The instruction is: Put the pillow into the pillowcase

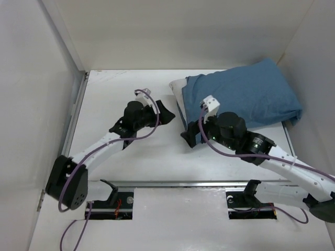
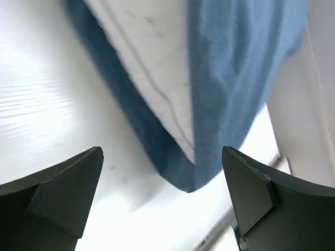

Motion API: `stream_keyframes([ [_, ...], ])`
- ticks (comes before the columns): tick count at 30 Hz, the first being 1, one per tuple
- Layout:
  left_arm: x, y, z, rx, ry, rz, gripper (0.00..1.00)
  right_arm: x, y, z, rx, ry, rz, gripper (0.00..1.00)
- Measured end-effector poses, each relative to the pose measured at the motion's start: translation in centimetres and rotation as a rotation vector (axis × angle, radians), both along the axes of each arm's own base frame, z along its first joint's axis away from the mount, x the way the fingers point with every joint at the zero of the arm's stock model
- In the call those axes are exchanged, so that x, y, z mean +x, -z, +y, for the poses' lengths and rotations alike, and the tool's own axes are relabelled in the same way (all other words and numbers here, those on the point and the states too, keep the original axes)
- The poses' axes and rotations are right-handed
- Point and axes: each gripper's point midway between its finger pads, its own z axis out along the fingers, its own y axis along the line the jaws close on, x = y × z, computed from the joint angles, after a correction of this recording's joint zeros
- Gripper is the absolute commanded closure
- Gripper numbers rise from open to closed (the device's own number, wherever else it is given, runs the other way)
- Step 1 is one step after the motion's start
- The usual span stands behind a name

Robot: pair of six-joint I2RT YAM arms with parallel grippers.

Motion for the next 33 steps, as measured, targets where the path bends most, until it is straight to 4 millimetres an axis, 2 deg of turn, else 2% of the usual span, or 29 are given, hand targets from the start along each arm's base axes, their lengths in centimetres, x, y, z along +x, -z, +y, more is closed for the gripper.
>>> stream_keyframes([
  [3,0.3,-1.5,3.4,0.033,-0.131,-0.042,0.0,2.7,-2.2,-2.8,0.025,0.238,-0.053,0.0],
  [5,1.1,-2.5,5.2,0.04,-0.207,-0.074,0.0,4.6,-2.9,-3.8,0.017,0.371,-0.065,0.0],
  [8,2.9,-2.9,6.7,0.056,-0.282,-0.087,0.0,7.5,-3.0,-4.5,-0.017,0.543,-0.055,0.0],
  [10,5.2,-3.2,6.9,0.069,-0.306,-0.089,0.0,9.4,-2.1,-4.9,-0.043,0.645,-0.022,0.0],
  [13,9.6,-4.0,5.9,0.083,-0.304,-0.109,0.0,12.2,1.1,-7.3,-0.086,0.794,0.067,0.0],
  [17,15.7,-5.5,2.6,0.071,-0.222,-0.167,0.0,16.0,4.8,-14.1,-0.09,1.04,0.195,0.0],
  [18,16.7,-5.6,1.7,0.061,-0.193,-0.183,0.0,16.7,5.4,-16.0,-0.079,1.106,0.22,0.0],
  [20,17.9,-5.4,0.1,0.036,-0.13,-0.208,0.02,17.6,6.0,-18.5,-0.057,1.191,0.245,0.0],
  [22,18.6,-4.3,-1.4,0.021,-0.074,-0.215,0.07,17.8,6.4,-19.4,-0.04,1.22,0.258,0.0],
  [25,18.9,-1.7,-4.0,0.011,0.002,-0.193,0.25,18.2,6.5,-18.6,-0.018,1.193,0.268,0.0],
  [26,18.6,-0.6,-4.9,0.009,0.036,-0.177,0.37,18.4,6.7,-18.4,-0.016,1.18,0.271,0.0],
  [27,18.1,0.4,-5.8,0.004,0.067,-0.159,0.58,18.6,6.8,-18.0,-0.015,1.166,0.275,0.0],
  [30,16.2,3.1,-7.9,-0.007,0.154,-0.13,0.85,19.2,7.7,-17.1,-0.026,1.118,0.29,0.0],
  [31,15.5,3.6,-8.1,-0.012,0.169,-0.125,1.0,19.3,8.1,-16.8,-0.035,1.099,0.298,0.0],
  [33,13.8,3.9,-8.0,-0.028,0.189,-0.149,1.0,19.5,8.8,-16.2,-0.051,1.062,0.312,0.0],
])
